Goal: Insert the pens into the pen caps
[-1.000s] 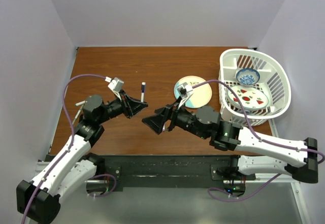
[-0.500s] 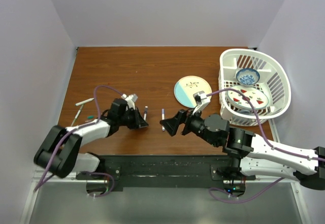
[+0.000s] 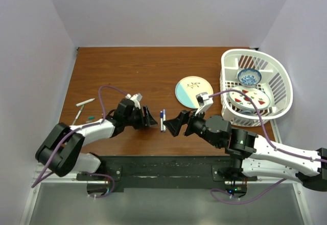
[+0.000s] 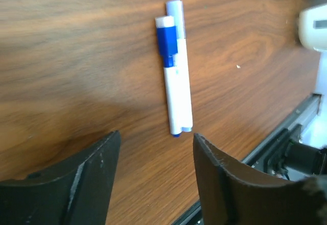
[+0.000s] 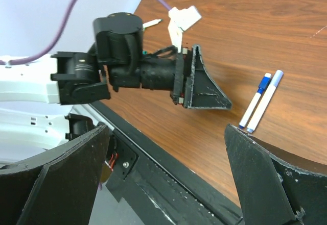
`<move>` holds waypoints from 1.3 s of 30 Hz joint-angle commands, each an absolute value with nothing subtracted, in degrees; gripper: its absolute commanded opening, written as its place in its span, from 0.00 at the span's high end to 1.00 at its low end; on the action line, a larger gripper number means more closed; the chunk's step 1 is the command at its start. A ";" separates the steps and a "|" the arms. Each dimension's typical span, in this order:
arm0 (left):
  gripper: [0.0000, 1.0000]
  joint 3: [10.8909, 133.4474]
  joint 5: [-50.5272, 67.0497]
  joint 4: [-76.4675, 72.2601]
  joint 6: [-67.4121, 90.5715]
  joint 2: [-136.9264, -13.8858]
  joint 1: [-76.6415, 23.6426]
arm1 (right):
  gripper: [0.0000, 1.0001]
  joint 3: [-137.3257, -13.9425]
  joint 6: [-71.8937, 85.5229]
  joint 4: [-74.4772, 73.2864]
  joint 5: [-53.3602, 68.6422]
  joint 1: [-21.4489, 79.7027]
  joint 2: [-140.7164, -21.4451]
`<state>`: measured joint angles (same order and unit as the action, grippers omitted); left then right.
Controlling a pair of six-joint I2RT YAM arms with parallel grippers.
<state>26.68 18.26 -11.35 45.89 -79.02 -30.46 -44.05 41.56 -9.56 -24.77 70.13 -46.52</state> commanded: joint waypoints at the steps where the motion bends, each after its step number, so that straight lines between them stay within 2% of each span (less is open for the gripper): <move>1: 0.35 35.13 7.60 -0.82 41.33 -74.80 -29.62 | 0.02 -44.30 41.92 -7.73 -25.75 70.14 -46.76; 3: 0.35 44.50 0.65 10.07 35.81 -75.49 -27.96 | 0.02 -44.38 41.84 -8.17 -25.40 70.22 -47.11; 5: 0.35 50.68 -12.70 19.36 33.06 -77.95 -25.51 | 0.02 -44.65 42.10 -9.22 -25.05 70.14 -47.20; 7: 0.35 57.64 -24.45 23.97 33.48 -80.84 -23.04 | 0.03 -44.56 42.01 -9.84 -24.61 70.22 -46.85; 8: 0.35 59.22 -26.44 27.21 35.57 -81.73 -19.63 | 0.03 -44.56 41.92 -10.10 -24.61 70.22 -46.58; 15: 0.38 61.78 -18.47 26.19 44.11 -83.49 3.74 | 0.04 -45.26 41.31 -12.21 -24.34 70.22 -44.21; 18: 0.39 63.18 -15.91 21.11 40.63 -84.37 10.97 | 0.04 -45.61 41.57 -12.57 -24.00 70.14 -43.68; 23: 0.36 67.58 -17.57 13.97 13.60 -87.97 12.92 | 0.05 -46.23 42.36 -12.83 -23.38 70.22 -43.77; 24: 0.35 70.02 -21.75 15.45 12.23 -90.15 13.01 | 0.05 -46.06 42.54 -12.66 -23.20 70.22 -43.86; 27: 0.34 72.43 -29.33 20.30 12.39 -92.63 14.67 | 0.06 -45.53 42.98 -11.95 -22.77 70.22 -44.73; 32: 0.35 62.87 -27.69 18.37 19.13 -90.53 16.96 | 0.06 -47.46 42.63 -14.06 -20.66 70.22 -47.89; 39: 0.36 56.88 -25.67 18.02 24.95 -87.02 18.63 | 0.08 -49.31 45.26 -15.03 -17.14 70.22 -50.36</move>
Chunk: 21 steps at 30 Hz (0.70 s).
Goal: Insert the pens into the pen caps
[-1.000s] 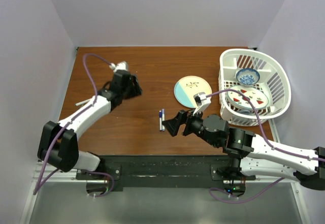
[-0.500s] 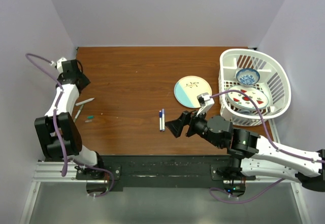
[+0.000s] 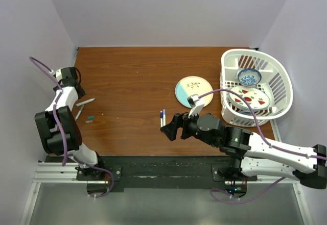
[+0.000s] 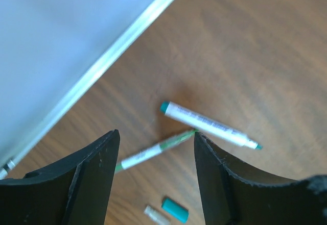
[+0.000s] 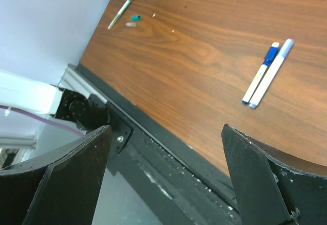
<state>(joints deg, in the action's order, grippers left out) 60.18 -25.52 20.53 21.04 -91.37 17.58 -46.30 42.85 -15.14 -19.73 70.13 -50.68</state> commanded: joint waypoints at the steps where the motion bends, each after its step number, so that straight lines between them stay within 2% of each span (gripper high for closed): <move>1: 0.36 56.08 -25.40 18.19 25.57 -86.84 19.42 | 0.08 -48.78 46.13 -14.33 -16.88 70.22 -50.19; 8: 0.36 51.95 -24.08 17.67 27.07 -84.11 21.26 | 0.10 -46.67 48.95 -12.04 -15.73 70.31 -48.78; 13: 0.37 51.07 -20.39 17.67 27.16 -85.16 24.87 | 0.10 -46.85 49.66 -13.01 -14.94 70.22 -48.17; 21: 0.37 50.10 -18.55 17.23 27.07 -87.62 25.22 | 0.11 -46.76 50.10 -12.83 -14.59 70.22 -47.37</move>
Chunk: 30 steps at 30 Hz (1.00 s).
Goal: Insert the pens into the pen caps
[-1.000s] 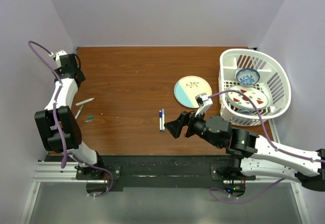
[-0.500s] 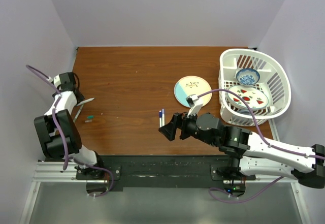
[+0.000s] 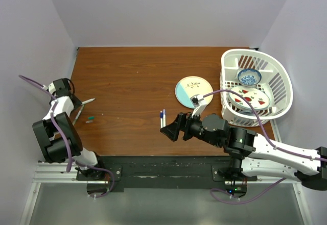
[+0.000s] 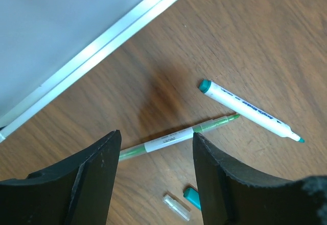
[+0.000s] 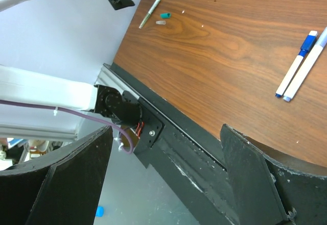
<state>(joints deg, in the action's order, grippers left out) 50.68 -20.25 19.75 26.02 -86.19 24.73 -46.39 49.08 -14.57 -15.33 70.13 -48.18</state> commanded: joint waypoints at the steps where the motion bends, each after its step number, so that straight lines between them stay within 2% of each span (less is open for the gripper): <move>1: 0.37 50.18 -18.20 17.23 26.81 -88.15 25.22 | 0.11 -46.84 50.10 -12.83 -14.68 70.22 -47.37; 13: 0.39 49.66 -16.35 17.22 26.37 -91.32 26.10 | 0.11 -46.05 50.19 -14.24 -15.64 70.22 -43.86; 30: 0.48 46.41 -15.82 18.02 24.87 -91.49 22.25 | 0.11 -44.56 51.24 -13.97 -14.59 70.22 -40.26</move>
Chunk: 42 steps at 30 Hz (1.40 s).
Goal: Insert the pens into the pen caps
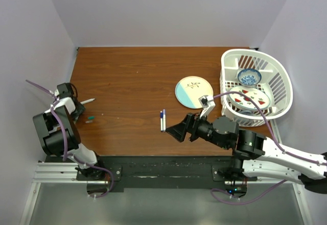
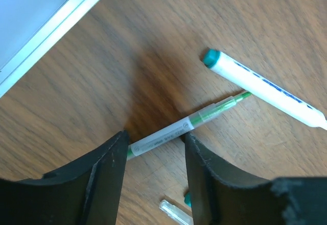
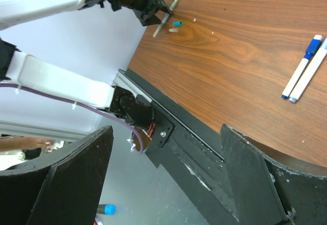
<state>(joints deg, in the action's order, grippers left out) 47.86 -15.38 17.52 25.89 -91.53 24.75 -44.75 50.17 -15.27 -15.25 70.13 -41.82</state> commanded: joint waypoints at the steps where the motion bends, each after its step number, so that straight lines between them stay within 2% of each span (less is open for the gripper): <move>1: 0.49 46.23 -16.17 18.10 24.87 -91.58 21.63 | 0.11 -44.56 51.33 -13.97 -14.59 70.22 -39.99; 9: 0.59 44.82 -19.16 19.33 24.87 -90.79 17.58 | 0.12 -43.86 52.21 -13.89 -14.76 70.22 -37.97; 18: 0.75 44.91 -18.99 18.90 22.68 -92.19 9.41 | 0.11 -40.87 54.40 -10.55 -14.76 70.22 -36.57; 25: 1.00 43.42 -13.80 16.97 21.89 -92.29 7.91 | 0.11 -37.79 55.11 -8.52 -16.26 70.22 -33.75; 35: 1.00 43.07 -10.72 16.43 21.18 -89.30 7.65 | 0.10 -37.62 52.65 -9.93 -19.25 70.22 -31.82; 42: 1.00 43.15 -14.76 18.72 22.94 -78.51 7.56 | 0.09 -38.05 50.45 -8.26 -19.07 70.22 -35.33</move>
<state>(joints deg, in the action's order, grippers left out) 42.59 -13.47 16.60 21.80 -85.30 7.81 -37.63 52.66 -11.75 -17.43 70.13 -33.12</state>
